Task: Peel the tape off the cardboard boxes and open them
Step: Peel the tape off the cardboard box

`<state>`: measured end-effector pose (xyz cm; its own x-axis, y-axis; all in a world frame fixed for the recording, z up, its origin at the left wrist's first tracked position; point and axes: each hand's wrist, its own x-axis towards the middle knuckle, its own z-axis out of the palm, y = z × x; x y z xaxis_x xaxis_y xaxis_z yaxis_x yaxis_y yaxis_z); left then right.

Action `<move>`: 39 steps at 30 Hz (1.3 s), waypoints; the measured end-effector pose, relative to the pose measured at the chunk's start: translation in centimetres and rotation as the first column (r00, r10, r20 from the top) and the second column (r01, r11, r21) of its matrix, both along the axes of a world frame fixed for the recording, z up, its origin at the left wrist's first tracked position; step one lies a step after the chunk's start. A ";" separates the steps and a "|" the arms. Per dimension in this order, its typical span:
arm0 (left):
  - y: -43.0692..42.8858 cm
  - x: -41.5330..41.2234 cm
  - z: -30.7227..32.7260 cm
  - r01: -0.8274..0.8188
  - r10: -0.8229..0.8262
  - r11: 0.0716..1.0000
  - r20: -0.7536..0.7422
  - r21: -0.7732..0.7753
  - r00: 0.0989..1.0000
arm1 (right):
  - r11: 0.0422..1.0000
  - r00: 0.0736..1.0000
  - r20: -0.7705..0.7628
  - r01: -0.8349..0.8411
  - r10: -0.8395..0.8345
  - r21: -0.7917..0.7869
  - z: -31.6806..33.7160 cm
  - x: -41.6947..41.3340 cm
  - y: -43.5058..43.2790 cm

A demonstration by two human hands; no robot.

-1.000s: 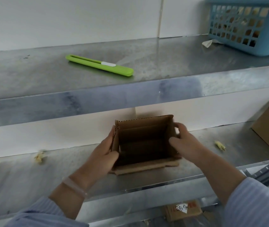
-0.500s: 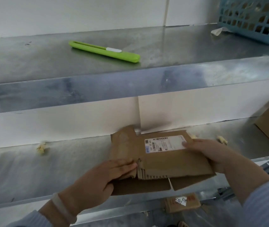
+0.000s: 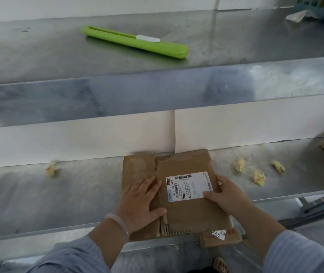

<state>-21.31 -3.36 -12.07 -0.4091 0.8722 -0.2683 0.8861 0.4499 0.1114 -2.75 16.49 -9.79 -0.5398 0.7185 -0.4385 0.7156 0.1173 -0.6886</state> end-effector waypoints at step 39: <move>1.1 -0.6 -3.2 -0.088 0.098 0.990 -0.090 0.110 0.991 | 0.555 0.788 0.413 -0.615 0.456 0.561 -5.0 -3.2 -1.5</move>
<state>-21.86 -2.22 -15.29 -0.5086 0.8507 -0.1325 0.8500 0.5207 0.0803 -5.93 15.00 -14.79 -0.8790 0.4574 -0.1345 0.4735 0.8707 -0.1332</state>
